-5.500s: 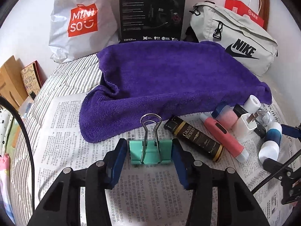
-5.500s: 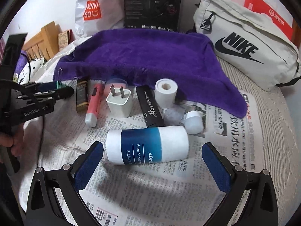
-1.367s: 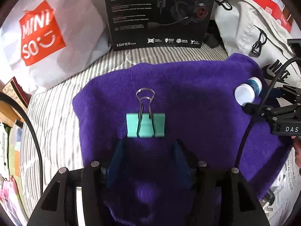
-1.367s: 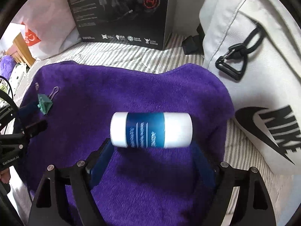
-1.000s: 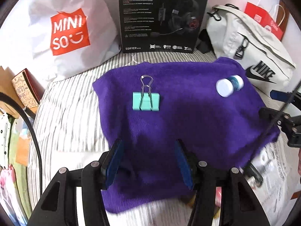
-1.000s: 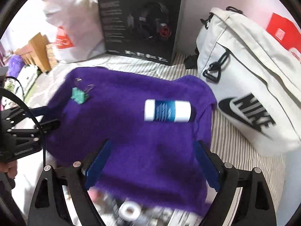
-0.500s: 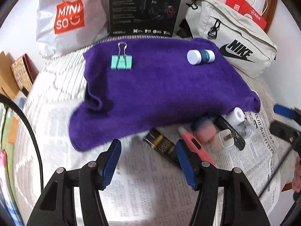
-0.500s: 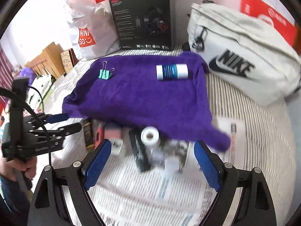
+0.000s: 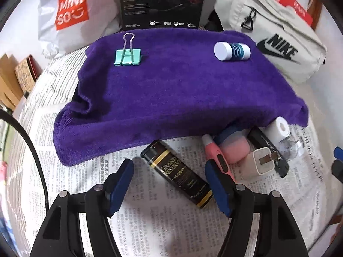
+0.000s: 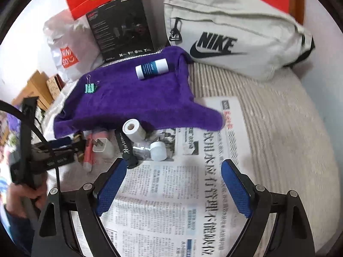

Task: Organize rigid objects
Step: 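Grasp the black Grand Reserve bottle with the left tool while the right tool grasps the white USB light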

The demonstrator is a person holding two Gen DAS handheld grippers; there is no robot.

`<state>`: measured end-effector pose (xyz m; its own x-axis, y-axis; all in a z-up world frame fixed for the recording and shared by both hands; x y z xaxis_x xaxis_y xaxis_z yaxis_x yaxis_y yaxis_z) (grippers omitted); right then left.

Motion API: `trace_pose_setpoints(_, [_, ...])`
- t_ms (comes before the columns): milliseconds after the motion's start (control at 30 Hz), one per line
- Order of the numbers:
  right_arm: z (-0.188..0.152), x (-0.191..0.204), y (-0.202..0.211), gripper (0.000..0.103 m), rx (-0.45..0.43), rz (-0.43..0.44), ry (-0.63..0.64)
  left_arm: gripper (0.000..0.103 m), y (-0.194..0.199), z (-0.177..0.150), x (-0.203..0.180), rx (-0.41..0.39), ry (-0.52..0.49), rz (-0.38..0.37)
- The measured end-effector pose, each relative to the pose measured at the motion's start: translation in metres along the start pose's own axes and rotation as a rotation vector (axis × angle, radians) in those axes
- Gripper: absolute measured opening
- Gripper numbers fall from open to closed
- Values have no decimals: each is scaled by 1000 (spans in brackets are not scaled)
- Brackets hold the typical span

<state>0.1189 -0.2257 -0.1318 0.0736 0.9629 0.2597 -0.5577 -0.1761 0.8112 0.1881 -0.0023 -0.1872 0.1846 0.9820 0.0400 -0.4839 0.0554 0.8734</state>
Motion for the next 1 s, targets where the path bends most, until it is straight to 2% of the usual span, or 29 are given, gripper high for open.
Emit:
trace_pose_setpoints(67, [-3,-2,-2,89,-1,5,-9,70,0,-1,-3,-4,-29,25])
trace_pose_setpoints(233, [-11,-5,-4,89,-5,-67,45,72,9,-17,18,-7,-23,34])
trace_pose_setpoints(367, [-17,0,-2,89,-6,-39,57,71,15,-27,40,-28,10,36])
trace_pose_setpoints(467, [-19,6,-6,89,5,-23,69,61,13,-23,34,-49,-34,20])
trace_pose_setpoints(533, [-20,9,-9,89,5,-25,77,48,13,-19,27,-57,-70,4])
trace_pose_setpoints(567, [-20,9,-11,89,10,-25,77,46,13,-18,25,-59,-80,-2])
trace_pose_setpoints(633, [-20,11,-14,89,18,-16,73,29,14,-16,20,-79,-99,-19])
trace_pose_setpoints(700, [-18,12,-17,89,16,-11,77,25,15,-18,17,-95,-107,-18])
trace_pose_setpoints(900, [-11,15,-24,89,-16,-18,109,23,22,-25,16,-159,-100,-28])
trace_pose_setpoints(1000, [-7,17,-32,83,-25,-16,138,23,24,-28,17,-197,-91,-30])
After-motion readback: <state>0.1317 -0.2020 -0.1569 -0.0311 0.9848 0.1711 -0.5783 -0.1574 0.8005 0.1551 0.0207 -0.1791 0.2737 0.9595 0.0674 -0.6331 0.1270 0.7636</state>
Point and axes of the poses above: each gripper's, at about its wrist camera, not at the fingertips, and y roughly against the way its jaws point, x to its left, z to its top, the point moved 8 cm from there along -y, roughly the way its jaws point, and after that the axes turned 5 degrees about -y, right-handed, at the moved point
